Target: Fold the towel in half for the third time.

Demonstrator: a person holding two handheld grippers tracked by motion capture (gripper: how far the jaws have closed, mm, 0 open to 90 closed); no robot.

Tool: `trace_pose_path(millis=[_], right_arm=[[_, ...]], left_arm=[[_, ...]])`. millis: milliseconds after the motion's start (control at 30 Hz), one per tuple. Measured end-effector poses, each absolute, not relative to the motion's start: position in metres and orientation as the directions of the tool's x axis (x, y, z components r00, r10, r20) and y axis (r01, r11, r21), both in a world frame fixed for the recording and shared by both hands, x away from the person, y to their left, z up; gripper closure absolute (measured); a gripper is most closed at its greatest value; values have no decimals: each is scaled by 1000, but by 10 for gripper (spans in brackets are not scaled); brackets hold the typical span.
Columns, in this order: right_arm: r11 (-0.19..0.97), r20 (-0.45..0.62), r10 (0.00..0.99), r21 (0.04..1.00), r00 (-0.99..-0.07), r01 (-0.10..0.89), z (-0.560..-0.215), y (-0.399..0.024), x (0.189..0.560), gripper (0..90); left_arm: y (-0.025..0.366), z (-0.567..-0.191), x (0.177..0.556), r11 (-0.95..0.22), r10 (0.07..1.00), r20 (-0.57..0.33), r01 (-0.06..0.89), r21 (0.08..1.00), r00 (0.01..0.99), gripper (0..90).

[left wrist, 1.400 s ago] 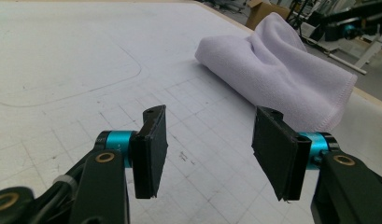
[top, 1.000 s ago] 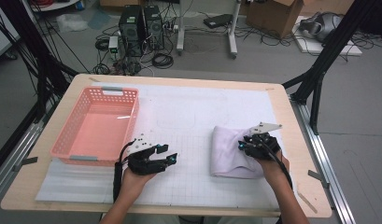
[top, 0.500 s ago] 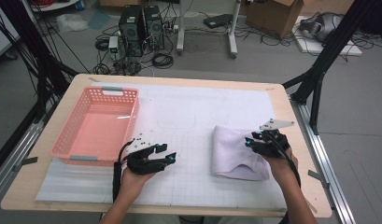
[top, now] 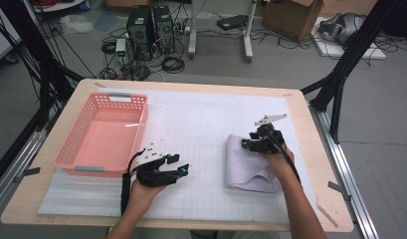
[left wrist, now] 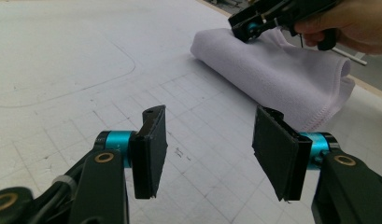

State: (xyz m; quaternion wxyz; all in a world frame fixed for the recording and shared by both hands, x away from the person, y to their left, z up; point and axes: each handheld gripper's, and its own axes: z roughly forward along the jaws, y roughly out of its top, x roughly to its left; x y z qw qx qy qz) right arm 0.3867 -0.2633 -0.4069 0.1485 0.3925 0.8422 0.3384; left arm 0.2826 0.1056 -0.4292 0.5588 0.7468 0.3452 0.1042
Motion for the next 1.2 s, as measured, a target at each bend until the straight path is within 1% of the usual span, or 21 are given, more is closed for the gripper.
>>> trace_pose_path(millis=[33, 67, 133, 167, 233, 367, 467, 500, 533, 567, 633, 700, 733, 800, 833, 900, 967, 1033, 1133, 1200], right_arm=[[472, 22, 753, 679, -658, 563, -409, -262, 388, 590], [477, 29, 749, 671, -662, 568, -412, -260, 389, 641], [497, 29, 732, 660, -680, 563, -413, -257, 389, 768], [502, 25, 725, 665, -689, 553, -413, -257, 389, 803], [500, 15, 719, 683, -694, 533, -409, -257, 388, 827], [502, -10, 688, 728, -725, 467, -404, -252, 387, 827], [524, -35, 658, 739, -753, 423, -405, -242, 388, 826], [524, -35, 658, 739, -753, 423, -405, -242, 388, 826], [535, -52, 634, 750, -771, 389, -407, -234, 389, 824], [535, -52, 634, 750, -771, 389, -407, -234, 389, 824], [534, -72, 627, 765, -776, 360, -409, -226, 390, 769], [535, -98, 659, 758, -745, 374, -409, -224, 390, 649], [523, -99, 688, 754, -719, 397, -408, -227, 389, 589], [476, -76, 730, 770, -679, 426, -402, -239, 388, 566], [452, -71, 755, 776, -652, 439, -398, -247, 386, 571], [423, -90, 794, 792, -601, 439, -390, -263, 380, 614], [401, -83, 819, 791, -568, 463, -386, -277, 374, 683], [399, -63, 822, 773, -567, 493, -387, -288, 369, 760], [383, -32, 826, 763, -562, 520, -396, -298, 358, 719], [361, 3, 834, 752, -551, 551, -405, -303, 354, 710]], left_arm=[[105, -429, 283, -135, 632, -232, 400, 906, 739, 449], [106, -429, 283, -137, 633, -231, 400, 906, 739, 449], [106, -429, 283, -134, 633, -233, 401, 906, 738, 449], [107, -429, 283, -133, 633, -234, 402, 906, 738, 449], [107, -429, 283, -132, 634, -234, 401, 906, 737, 449], [106, -429, 283, -133, 635, -234, 402, 906, 737, 449], [106, -429, 283, -134, 635, -235, 404, 905, 736, 449], [106, -429, 283, -134, 635, -235, 404, 905, 736, 449], [106, -429, 283, -133, 635, -236, 405, 904, 736, 449], [106, -429, 283, -133, 635, -236, 405, 904, 736, 449], [106, -430, 283, -133, 636, -236, 406, 904, 735, 449], [106, -430, 283, -133, 635, -237, 406, 904, 735, 449], [106, -430, 283, -132, 634, -239, 407, 904, 736, 449], [106, -430, 283, -137, 634, -234, 406, 904, 737, 448], [106, -430, 283, -139, 634, -233, 406, 903, 737, 448], [105, -430, 282, -140, 634, -233, 406, 903, 737, 447], [105, -430, 282, -135, 635, -235, 406, 904, 736, 447], [104, -430, 282, -135, 634, -236, 406, 904, 736, 447], [104, -430, 282, -135, 635, -234, 405, 904, 736, 447], [104, -431, 283, -138, 635, -234, 406, 903, 737, 447]])
